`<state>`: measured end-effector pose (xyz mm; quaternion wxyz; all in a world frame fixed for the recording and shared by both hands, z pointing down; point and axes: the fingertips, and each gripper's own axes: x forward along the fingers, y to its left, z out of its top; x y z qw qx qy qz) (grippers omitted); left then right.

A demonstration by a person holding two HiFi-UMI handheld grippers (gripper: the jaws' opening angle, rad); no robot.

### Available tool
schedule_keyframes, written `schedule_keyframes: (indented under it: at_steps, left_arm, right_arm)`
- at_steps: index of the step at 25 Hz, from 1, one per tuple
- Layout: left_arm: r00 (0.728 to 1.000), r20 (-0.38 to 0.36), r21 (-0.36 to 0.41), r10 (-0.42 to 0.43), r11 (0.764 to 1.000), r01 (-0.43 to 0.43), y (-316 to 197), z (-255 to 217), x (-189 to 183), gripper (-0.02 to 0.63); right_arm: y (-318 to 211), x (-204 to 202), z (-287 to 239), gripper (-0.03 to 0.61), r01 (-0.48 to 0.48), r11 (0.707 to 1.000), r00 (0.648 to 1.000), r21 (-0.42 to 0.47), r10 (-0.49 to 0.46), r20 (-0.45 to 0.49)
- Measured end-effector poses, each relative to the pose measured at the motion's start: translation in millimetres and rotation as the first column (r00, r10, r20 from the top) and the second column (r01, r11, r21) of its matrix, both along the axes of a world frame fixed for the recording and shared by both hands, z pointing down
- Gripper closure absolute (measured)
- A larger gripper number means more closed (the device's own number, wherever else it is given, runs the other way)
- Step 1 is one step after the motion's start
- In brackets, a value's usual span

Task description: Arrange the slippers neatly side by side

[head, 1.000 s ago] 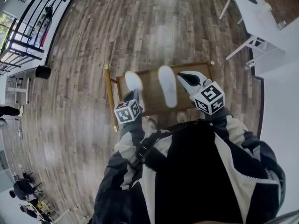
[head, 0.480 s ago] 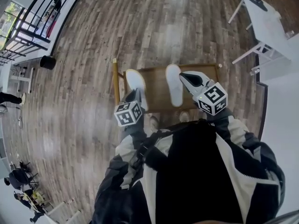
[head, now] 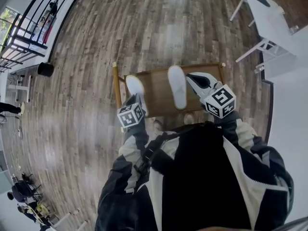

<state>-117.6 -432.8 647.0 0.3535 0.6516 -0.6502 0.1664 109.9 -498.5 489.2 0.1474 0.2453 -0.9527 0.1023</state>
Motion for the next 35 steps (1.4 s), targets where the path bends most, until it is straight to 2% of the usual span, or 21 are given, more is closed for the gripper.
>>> schedule_keyframes:
  at_steps: [6,14,22,35]
  left_arm:
    - [1.0,0.007,-0.049,-0.008,0.999,0.009,-5,28,-2,0.584]
    - [1.0,0.012,-0.104,0.013,0.995,-0.011,-24,68,-13,0.584]
    - [0.993,0.055,-0.17,0.105,0.981,-0.094,-39,102,-10,0.583]
    - [0.982,0.074,-0.24,0.171,0.959,-0.149,-46,143,-6,0.583]
  right_arm:
    - [5,3,4,0.574,-0.02,1.0,1.0,-0.01,0.02,-0.014]
    - [25,-19,2,0.573,0.014,1.0,0.999,0.009,-0.014,-0.044]
    - [27,-21,1,0.574,-0.026,0.999,0.997,0.031,0.028,-0.066]
    - [32,-12,1,0.574,-0.049,0.996,0.992,0.079,0.057,-0.11]
